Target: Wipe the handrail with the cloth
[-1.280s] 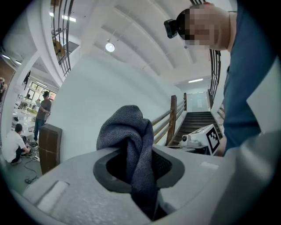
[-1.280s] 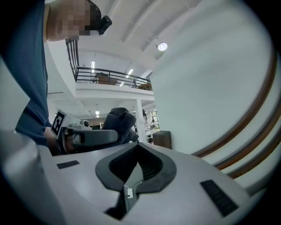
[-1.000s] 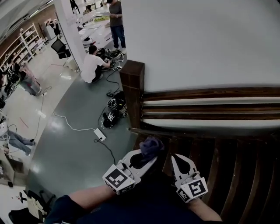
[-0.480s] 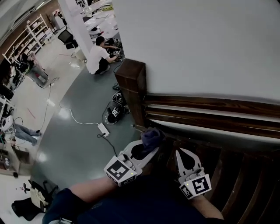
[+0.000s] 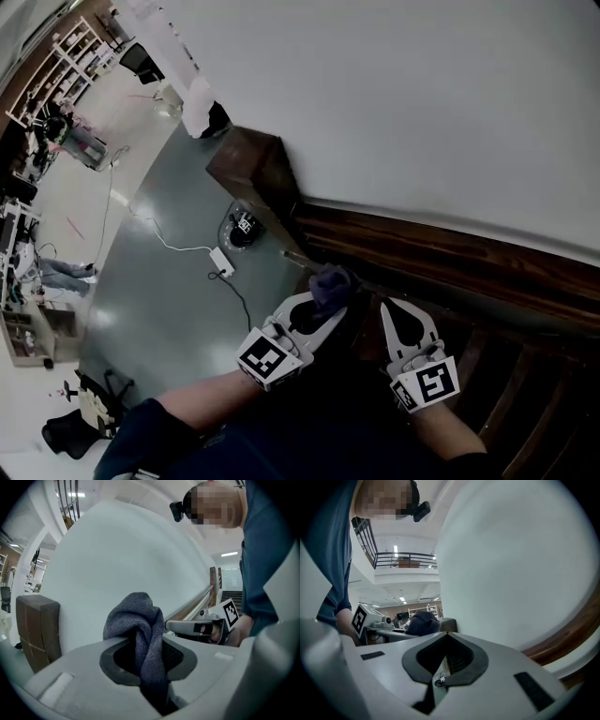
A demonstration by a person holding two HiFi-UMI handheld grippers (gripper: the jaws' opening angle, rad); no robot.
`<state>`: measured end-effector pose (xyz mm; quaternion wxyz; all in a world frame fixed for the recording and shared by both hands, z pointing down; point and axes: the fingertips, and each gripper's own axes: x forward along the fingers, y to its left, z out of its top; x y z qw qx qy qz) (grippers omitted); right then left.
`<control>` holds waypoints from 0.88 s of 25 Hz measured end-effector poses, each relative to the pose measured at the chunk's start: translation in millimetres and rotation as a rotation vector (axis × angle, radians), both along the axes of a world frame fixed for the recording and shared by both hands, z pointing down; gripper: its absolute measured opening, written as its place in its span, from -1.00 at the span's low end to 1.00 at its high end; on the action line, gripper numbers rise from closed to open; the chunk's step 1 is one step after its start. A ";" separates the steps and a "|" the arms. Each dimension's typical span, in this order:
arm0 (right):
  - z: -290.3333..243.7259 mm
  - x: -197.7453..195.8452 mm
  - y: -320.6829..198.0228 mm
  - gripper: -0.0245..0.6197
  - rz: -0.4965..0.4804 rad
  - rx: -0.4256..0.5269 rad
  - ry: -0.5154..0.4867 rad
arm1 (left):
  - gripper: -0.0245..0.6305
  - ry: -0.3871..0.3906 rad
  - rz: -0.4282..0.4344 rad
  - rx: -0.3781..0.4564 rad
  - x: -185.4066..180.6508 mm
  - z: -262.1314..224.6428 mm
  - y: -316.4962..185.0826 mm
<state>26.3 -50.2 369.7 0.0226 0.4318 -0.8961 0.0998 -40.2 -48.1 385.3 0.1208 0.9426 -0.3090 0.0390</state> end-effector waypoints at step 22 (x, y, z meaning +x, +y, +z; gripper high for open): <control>191.2 4.4 -85.7 -0.90 0.079 -0.117 0.122 | -0.67 -0.138 -0.048 -0.210 22.0 296.0 -118.1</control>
